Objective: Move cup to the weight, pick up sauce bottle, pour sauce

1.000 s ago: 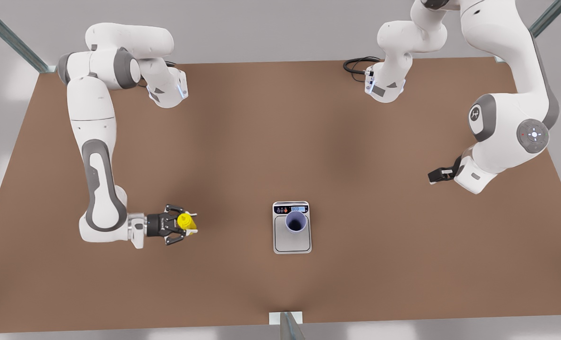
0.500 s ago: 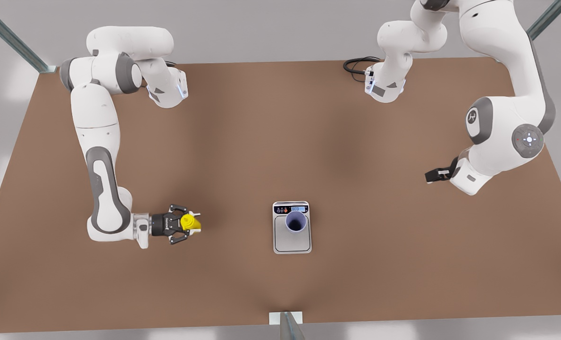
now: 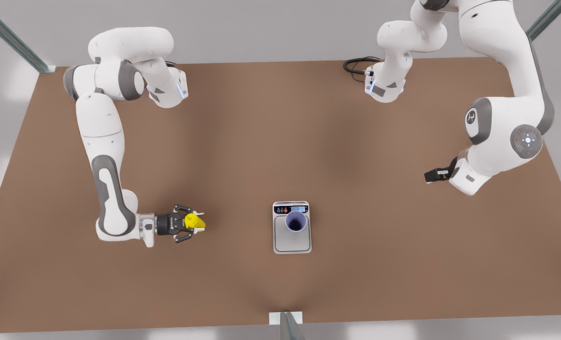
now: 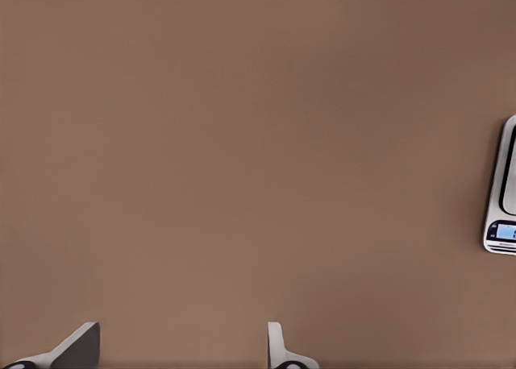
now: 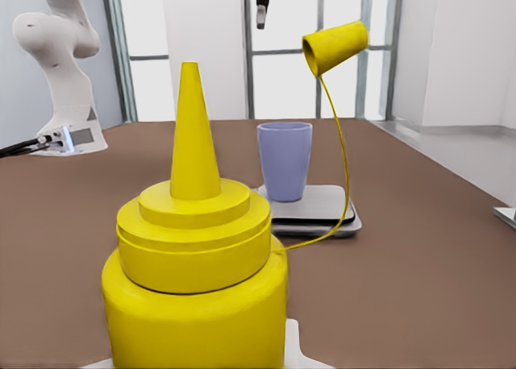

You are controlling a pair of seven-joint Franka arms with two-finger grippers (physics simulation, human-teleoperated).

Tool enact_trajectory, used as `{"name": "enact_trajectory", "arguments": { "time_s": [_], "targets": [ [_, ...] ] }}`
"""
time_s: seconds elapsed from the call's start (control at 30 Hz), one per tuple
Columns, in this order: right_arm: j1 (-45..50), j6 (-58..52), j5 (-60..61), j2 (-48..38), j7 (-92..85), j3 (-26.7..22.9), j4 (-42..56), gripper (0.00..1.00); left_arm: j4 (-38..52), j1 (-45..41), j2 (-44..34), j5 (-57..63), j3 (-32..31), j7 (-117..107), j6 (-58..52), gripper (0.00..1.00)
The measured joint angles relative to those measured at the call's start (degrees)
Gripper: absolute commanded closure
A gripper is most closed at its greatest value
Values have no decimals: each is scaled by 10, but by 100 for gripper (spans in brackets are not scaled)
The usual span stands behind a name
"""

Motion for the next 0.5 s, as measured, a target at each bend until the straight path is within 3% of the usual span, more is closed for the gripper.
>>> {"name": "enact_trajectory", "arguments": {
  "time_s": [0.4,0.43,0.5],
  "targets": [
    [1,0,8,8,-12,0,0,43,0,-5,0,0,-1,-1,0,0],
    [1,0,8,8,-12,0,0,38,0,-6,0,0,0,-1,0,0],
    [0,0,9,10,-11,0,0,0,0,-5,0,0,0,-1,0,0]
  ]
}}
